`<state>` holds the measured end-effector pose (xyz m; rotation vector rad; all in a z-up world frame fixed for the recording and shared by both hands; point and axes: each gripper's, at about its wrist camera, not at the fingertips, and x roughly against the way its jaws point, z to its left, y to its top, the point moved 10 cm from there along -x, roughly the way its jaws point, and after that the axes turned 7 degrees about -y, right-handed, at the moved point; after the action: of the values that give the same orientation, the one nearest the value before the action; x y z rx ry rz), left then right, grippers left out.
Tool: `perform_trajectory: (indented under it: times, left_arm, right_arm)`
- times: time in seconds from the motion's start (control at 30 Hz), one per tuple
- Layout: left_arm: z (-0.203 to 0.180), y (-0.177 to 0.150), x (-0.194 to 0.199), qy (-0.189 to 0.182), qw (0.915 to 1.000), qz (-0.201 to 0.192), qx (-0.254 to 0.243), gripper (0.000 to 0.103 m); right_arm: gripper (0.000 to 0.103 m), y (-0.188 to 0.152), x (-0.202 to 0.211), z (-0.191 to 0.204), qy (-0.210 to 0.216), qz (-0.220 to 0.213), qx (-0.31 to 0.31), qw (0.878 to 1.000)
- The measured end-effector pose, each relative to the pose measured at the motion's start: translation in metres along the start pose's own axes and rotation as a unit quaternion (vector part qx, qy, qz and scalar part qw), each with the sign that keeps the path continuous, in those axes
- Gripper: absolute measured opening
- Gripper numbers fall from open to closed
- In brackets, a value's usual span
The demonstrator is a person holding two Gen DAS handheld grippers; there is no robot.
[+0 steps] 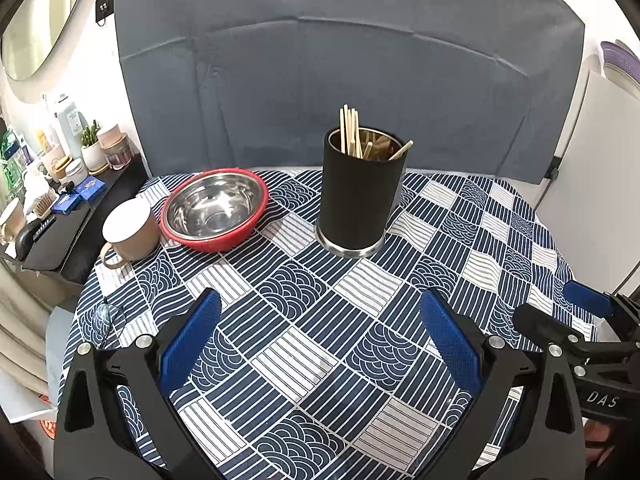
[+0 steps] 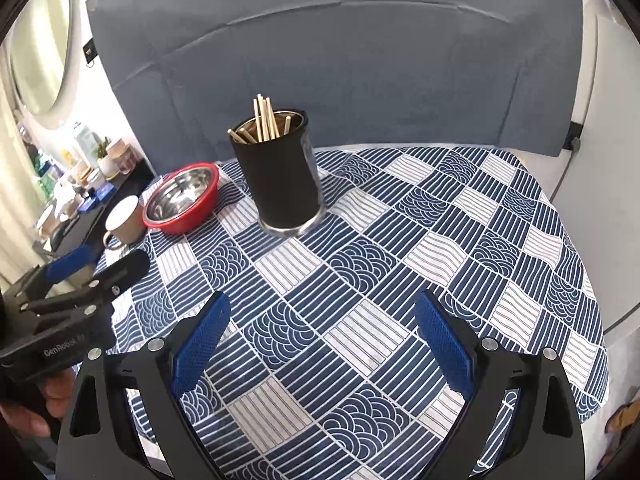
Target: Organize utensils
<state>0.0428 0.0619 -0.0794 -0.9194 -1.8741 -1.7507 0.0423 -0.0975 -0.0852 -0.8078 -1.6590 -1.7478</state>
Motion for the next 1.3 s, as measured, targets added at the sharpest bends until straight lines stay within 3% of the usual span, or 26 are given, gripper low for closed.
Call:
perform_trajectory:
  times: [1.3]
  left_arm:
    - [-0.002,-0.007,-0.014,-0.018,0.9995,0.027,-0.002,0.097]
  right_arm:
    - [0.089,0.002,-0.006,-0.003,-0.014,0.005,0.009,1.000]
